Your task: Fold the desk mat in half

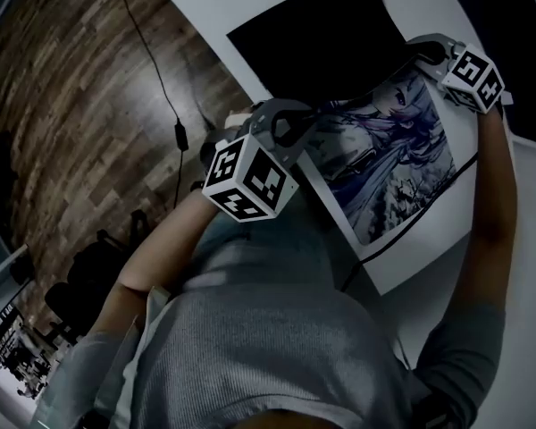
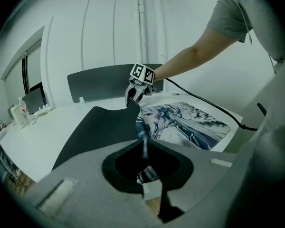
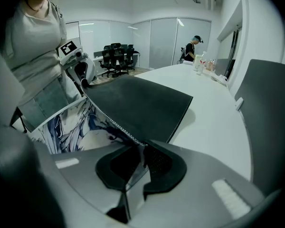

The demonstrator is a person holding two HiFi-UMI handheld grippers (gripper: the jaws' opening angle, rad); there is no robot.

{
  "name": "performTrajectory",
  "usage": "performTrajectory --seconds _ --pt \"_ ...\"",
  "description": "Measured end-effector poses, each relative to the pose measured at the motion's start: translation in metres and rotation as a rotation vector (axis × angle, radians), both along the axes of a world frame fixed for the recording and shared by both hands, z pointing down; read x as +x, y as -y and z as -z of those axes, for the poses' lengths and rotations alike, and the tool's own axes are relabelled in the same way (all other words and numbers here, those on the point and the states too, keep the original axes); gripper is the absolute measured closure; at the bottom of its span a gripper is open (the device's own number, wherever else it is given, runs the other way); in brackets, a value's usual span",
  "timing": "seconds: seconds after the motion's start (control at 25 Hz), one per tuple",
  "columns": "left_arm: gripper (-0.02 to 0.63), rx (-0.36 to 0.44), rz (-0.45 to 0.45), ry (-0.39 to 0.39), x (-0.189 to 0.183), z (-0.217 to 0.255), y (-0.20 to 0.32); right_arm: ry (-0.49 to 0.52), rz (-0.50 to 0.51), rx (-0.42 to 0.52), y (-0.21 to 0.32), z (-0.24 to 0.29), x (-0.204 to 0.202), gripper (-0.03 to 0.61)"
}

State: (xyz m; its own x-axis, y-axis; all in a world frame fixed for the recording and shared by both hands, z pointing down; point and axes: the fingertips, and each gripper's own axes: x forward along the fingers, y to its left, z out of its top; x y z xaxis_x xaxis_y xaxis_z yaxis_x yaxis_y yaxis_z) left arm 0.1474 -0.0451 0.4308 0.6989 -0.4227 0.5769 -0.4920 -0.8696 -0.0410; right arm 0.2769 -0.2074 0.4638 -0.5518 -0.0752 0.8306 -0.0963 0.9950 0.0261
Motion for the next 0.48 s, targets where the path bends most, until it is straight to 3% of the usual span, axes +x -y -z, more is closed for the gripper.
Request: performTrajectory --seconds 0.48 --pt "0.58 0.002 -0.135 0.035 0.081 0.001 -0.069 -0.027 -0.036 -0.021 -0.066 -0.006 0.083 0.551"
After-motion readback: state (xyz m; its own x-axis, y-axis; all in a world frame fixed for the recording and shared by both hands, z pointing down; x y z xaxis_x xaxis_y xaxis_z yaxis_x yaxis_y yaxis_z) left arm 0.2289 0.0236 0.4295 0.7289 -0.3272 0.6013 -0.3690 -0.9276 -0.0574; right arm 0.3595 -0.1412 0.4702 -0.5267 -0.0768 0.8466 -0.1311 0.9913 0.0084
